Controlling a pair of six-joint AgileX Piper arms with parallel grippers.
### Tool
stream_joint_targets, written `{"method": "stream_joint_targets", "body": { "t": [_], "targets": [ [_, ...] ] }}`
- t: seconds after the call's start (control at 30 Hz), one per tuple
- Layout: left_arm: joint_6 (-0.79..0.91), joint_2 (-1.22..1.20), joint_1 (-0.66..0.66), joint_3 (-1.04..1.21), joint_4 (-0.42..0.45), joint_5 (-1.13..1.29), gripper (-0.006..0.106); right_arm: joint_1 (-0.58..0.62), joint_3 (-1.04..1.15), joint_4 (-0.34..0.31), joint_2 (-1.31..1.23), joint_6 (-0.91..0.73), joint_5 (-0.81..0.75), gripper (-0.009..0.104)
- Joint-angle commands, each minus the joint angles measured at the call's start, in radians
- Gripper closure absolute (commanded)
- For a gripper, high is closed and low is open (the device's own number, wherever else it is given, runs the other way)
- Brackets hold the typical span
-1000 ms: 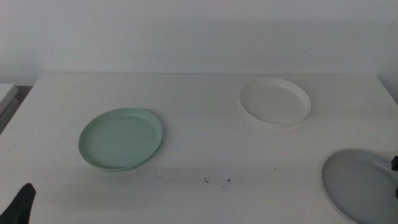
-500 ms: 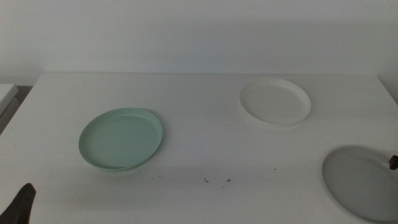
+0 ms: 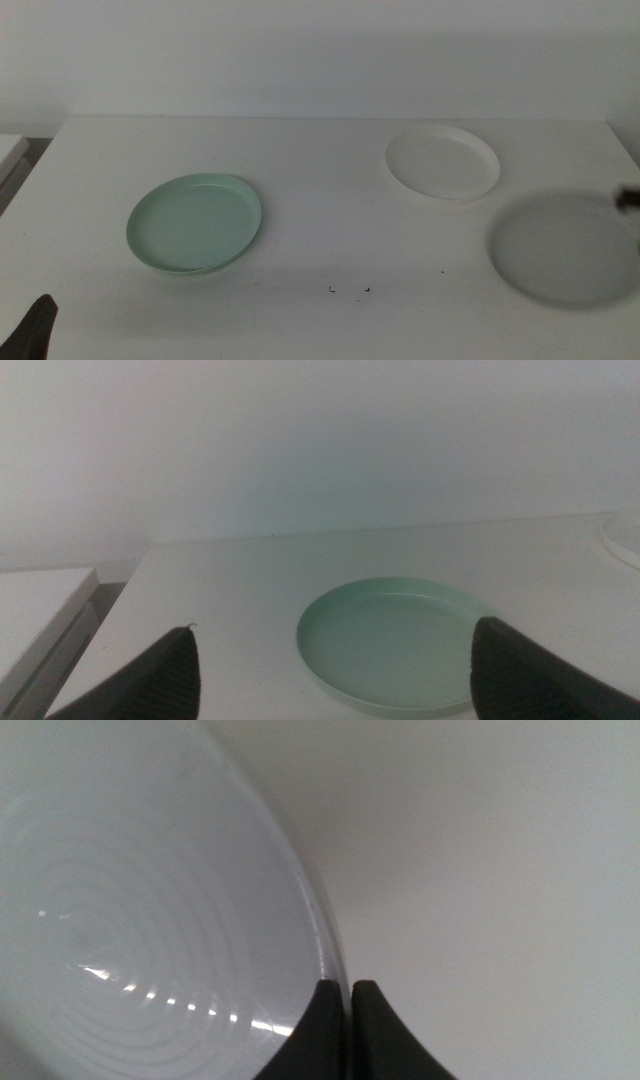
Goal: Stack the three bowls on top of each other.
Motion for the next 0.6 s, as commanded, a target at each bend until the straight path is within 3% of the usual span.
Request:
{"method": "stream_joint_targets", "body": {
  "t": [0.0,0.13,0.23,0.37,0.57],
  "targets": [
    [-0.001,-0.004,0.0,0.0,0.0,-0.012,0.009,0.072,-0.103,0.073,-0.014,-0.026,0.063,0.098],
    [-0.001,-0.004,0.0,0.0,0.0,-0.012,0.009,0.207,-0.275,0.186,0.066,-0.043,0.093,0.098],
    [-0.001,-0.004,0.0,0.0,0.0,-0.012,0.009,0.299,-0.405,0.232,0.166,-0.043,0.115,0.098],
    [-0.001,-0.004,0.0,0.0,0.0,-0.012,0.009,0.417,-0.544,0.251,0.306,-0.043,0.121,0.098],
    [-0.001,-0.004,0.0,0.0,0.0,-0.012,0.009,0.498,-0.68,0.261,0.485,-0.01,0.121,0.098]
  ]
}}
